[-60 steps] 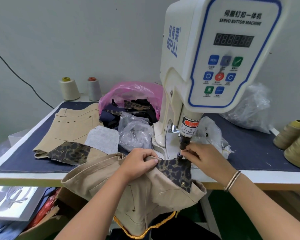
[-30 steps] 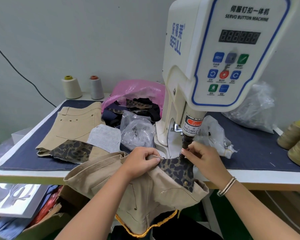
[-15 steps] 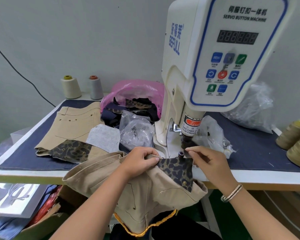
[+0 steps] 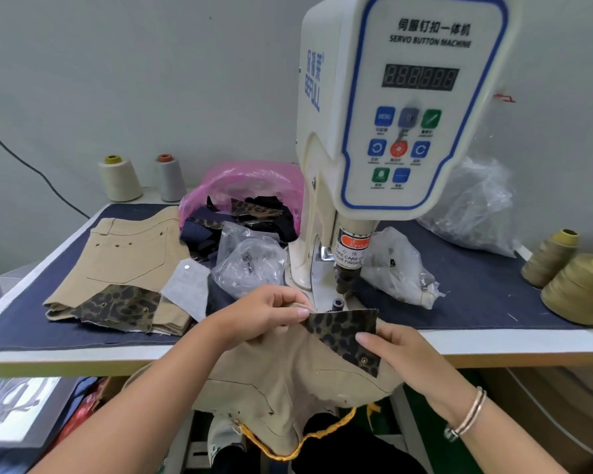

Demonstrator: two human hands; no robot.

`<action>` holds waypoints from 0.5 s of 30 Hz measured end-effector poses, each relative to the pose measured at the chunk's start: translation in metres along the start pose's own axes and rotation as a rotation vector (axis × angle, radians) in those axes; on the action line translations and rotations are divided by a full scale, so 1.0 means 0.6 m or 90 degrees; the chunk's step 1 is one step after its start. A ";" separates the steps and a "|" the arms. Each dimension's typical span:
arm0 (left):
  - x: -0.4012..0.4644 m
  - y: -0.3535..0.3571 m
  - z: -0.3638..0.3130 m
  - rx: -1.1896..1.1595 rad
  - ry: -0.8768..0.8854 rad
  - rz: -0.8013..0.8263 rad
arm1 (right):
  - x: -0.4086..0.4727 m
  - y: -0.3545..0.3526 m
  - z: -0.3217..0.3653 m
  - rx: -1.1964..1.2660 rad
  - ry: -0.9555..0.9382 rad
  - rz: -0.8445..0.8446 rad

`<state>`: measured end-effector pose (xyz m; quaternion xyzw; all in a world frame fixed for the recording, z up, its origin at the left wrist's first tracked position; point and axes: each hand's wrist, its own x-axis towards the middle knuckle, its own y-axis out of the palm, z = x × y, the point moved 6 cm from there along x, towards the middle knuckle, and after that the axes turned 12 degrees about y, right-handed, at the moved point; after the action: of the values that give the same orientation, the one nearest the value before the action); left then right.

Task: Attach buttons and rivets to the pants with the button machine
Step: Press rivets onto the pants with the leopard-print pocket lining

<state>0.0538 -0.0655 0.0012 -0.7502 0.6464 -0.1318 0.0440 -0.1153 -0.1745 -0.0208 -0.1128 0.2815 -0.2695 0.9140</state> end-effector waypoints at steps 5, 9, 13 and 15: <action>0.011 -0.003 0.007 -0.006 0.021 -0.064 | 0.001 -0.012 0.002 0.111 -0.063 0.000; 0.030 -0.003 0.012 -0.012 0.023 -0.146 | 0.025 -0.032 0.008 0.335 -0.084 -0.022; 0.034 0.006 0.035 -0.052 0.023 -0.178 | 0.045 -0.029 0.003 0.413 -0.102 0.004; 0.032 0.002 0.041 -0.049 0.017 -0.187 | 0.050 -0.028 -0.001 0.418 -0.116 0.019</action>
<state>0.0611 -0.0869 -0.0200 -0.8361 0.5347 -0.1222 -0.0132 -0.1021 -0.2051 -0.0287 0.1676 0.0985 -0.3210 0.9269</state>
